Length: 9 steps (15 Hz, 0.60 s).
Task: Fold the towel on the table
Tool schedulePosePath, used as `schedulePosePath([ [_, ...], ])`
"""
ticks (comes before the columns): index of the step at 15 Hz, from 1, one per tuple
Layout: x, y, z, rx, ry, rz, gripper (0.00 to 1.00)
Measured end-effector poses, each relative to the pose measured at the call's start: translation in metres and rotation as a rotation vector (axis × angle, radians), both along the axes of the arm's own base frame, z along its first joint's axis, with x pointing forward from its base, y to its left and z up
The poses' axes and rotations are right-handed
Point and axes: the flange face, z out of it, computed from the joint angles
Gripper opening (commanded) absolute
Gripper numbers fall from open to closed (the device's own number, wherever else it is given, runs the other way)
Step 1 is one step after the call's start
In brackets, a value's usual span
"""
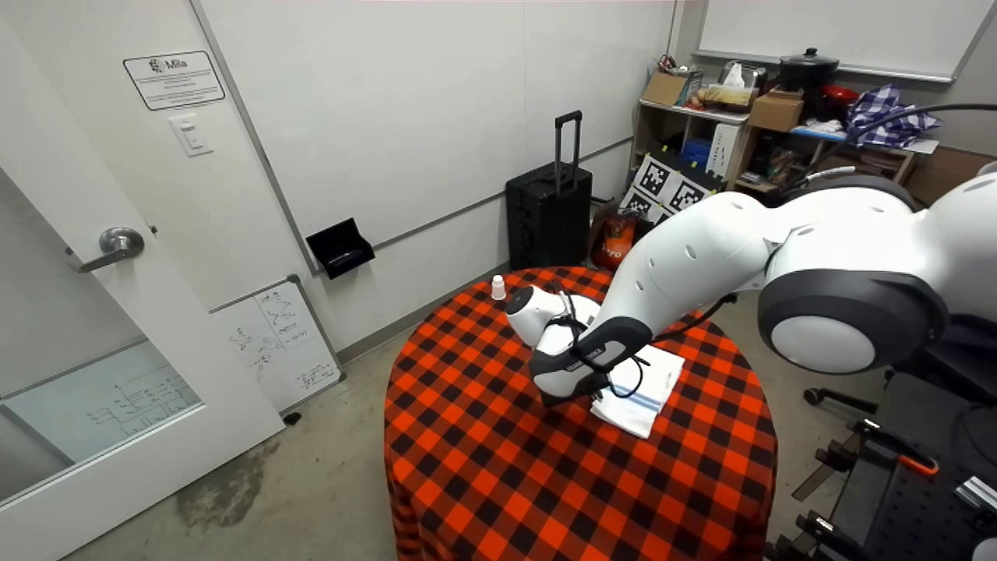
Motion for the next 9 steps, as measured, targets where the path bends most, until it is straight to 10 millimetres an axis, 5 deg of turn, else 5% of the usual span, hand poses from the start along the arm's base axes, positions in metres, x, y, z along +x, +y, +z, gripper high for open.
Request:
schedulePosePath([
  [9, -0.004, 0.043, 0.149, 0.161, 0.003, 0.176, 0.0],
])
